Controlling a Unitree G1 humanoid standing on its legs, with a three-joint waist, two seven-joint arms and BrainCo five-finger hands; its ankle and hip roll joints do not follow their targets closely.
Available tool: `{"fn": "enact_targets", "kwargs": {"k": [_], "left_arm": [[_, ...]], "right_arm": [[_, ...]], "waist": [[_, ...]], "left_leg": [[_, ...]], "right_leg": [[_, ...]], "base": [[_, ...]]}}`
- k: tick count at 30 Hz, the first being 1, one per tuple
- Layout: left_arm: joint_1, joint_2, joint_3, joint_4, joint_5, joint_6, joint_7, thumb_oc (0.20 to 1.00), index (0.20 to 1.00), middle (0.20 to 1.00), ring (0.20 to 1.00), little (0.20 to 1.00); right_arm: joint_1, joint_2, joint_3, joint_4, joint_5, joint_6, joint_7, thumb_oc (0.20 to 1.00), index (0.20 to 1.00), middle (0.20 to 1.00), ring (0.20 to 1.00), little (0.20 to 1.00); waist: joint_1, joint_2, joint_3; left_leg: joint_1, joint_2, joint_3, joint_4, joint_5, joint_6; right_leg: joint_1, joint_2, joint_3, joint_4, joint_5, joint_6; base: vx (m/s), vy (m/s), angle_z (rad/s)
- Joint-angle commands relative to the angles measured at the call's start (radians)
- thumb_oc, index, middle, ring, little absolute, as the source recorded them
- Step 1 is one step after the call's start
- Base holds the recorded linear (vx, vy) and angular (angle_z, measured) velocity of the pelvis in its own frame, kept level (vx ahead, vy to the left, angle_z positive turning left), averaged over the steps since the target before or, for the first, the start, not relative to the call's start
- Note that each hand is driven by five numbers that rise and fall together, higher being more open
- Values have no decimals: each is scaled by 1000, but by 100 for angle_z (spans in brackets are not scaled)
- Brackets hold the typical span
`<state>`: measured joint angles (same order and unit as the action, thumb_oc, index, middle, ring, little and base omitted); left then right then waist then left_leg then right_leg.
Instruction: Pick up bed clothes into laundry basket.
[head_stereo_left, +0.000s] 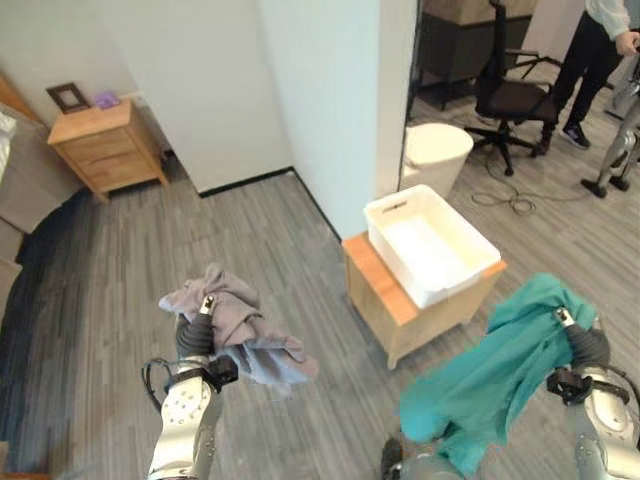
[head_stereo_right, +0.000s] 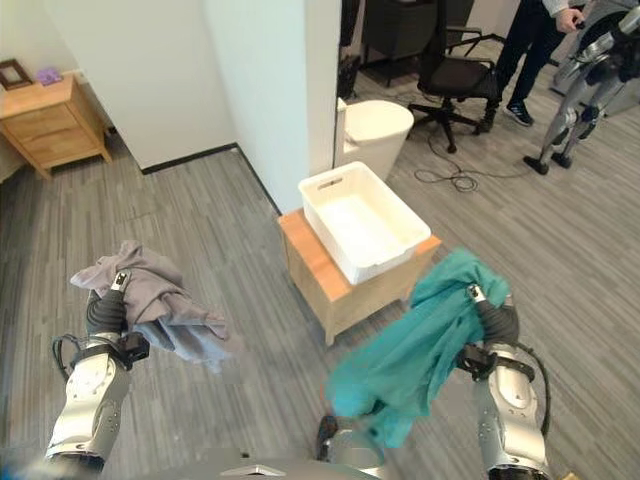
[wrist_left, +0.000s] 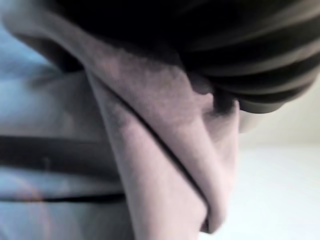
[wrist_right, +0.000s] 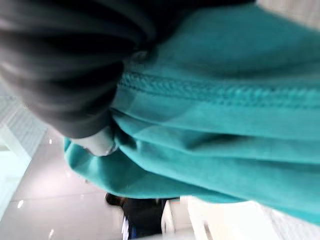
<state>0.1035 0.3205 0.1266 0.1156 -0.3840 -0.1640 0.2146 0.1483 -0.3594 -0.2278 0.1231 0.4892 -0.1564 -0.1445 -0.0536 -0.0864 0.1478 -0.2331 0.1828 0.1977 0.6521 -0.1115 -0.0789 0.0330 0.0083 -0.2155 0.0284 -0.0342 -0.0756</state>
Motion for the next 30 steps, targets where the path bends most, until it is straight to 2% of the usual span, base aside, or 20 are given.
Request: {"fn": "enact_targets", "kwargs": {"k": [1,2,3,4,5,6,8,13,15,16,19,20,21,23,27,29,30], "left_arm": [[-58,42,24,-49,-46,-82,8,200,200,200,200,200],[-53,41,18,-38,-45,-81,7,200,200,200,200,200],[-54,41,17,-38,-45,-82,7,200,200,200,200,200],[-50,39,11,-37,-49,-84,5,200,200,200,200,200],[-49,36,8,-34,-52,-87,1,200,200,200,200,200],[-44,32,6,-30,-50,-85,-9,200,200,200,200,200],[-47,35,5,-31,-47,-83,-17,200,200,200,200,200],[-58,74,22,-44,-11,-74,-29,200,200,200,200,200],[-70,98,31,-55,-4,-80,-26,200,200,200,200,200],[-85,122,0,-44,-27,-87,-36,200,200,200,200,200],[-84,123,-39,-31,-49,-87,-51,200,200,200,200,200],[-73,120,-82,-22,-72,-84,-71,200,200,200,200,200],[-72,117,-80,-21,-72,-84,-72,200,200,200,200,200],[-69,118,-106,-17,-77,-87,-81,200,200,200,200,200],[-59,125,-105,-12,-88,-92,-79,200,200,200,200,200],[-56,130,-101,-12,-90,-95,-80,200,200,200,200,200],[-52,140,-106,-11,-94,-99,-79,200,200,200,200,200]], "right_arm": [[-39,-79,-22,-48,13,-82,-8,200,200,200,200,200],[-39,-90,-15,-48,0,-76,-5,200,200,200,200,200],[-39,-90,-16,-48,0,-76,-5,200,200,200,200,200],[-44,-99,-10,-49,-17,-69,-5,200,200,200,200,200],[-43,-102,-11,-54,-27,-64,-1,200,200,200,200,200],[-43,-102,-23,-54,-44,-59,6,200,200,200,200,200],[-41,-106,-37,-56,-55,-51,2,200,200,200,200,200],[-50,-152,-114,-46,-143,-35,-26,200,200,200,200,200],[-90,-225,-137,2,-168,-34,-45,200,200,200,200,200],[-177,-421,-131,177,-174,-14,-54,200,200,200,200,200],[-299,-588,-59,345,-138,2,-17,200,200,200,200,200],[-416,-742,42,431,-156,28,45,200,200,200,200,200],[-426,-746,51,437,-154,27,46,200,200,200,200,200],[-538,-833,143,422,-175,18,64,200,200,200,200,200],[-711,-928,274,374,-195,14,81,200,200,200,200,200],[-830,-962,374,370,-202,12,90,200,200,200,200,200],[-928,-990,454,381,-219,16,97,200,200,200,200,200]], "waist": [[-1,21,18],[15,26,13],[16,25,13],[27,29,12],[26,32,12],[17,39,1],[13,42,-3],[-4,42,-36],[1,37,-39],[15,24,-43],[24,21,-45],[34,8,-46],[33,10,-46],[41,-1,-47],[50,-14,-47],[55,-22,-46],[72,-38,-46]], "left_leg": [[139,11,-26,-414,143,-27],[144,-18,-84,-506,164,-33],[148,-20,-82,-518,174,-32],[157,-33,-142,-546,177,-41],[167,-30,-161,-556,186,-45],[206,-32,-177,-588,173,-50],[224,-36,-162,-622,180,-49],[294,-70,-105,-700,160,-12],[303,-83,-91,-715,149,2],[308,-102,-79,-732,139,13],[315,-121,-72,-739,119,21],[312,-128,-63,-739,119,22],[312,-129,-61,-739,118,23],[309,-134,-58,-739,114,25],[308,-136,-54,-739,114,26],[308,-137,-51,-739,113,26],[308,-137,-53,-739,113,26]], "right_leg": [[55,-57,37,-59,14,145],[68,-60,69,-57,3,151],[65,-62,69,-57,6,151],[78,-63,106,-48,-8,151],[74,-67,125,-36,-11,149],[75,-72,153,-34,-17,152],[73,-76,159,-38,-8,158],[59,-103,211,-50,18,190],[50,-115,228,-55,27,204],[37,-129,236,-64,44,223],[34,-138,241,-71,48,241],[27,-142,251,-75,62,252],[26,-142,252,-75,62,252],[23,-144,254,-83,70,256],[18,-143,252,-86,81,260],[19,-144,250,-92,86,261],[20,-144,245,-95,89,262]], "base": [[407,225,-78],[405,223,-80],[282,136,-85],[193,95,-98],[374,211,-139],[231,154,-133],[173,164,-110],[153,203,-43],[69,188,-9],[38,190,-6],[44,158,-2],[-1,108,7],[4,104,-8],[1,64,-4],[-3,41,0],[-8,15,-1],[0,0,0]]}}
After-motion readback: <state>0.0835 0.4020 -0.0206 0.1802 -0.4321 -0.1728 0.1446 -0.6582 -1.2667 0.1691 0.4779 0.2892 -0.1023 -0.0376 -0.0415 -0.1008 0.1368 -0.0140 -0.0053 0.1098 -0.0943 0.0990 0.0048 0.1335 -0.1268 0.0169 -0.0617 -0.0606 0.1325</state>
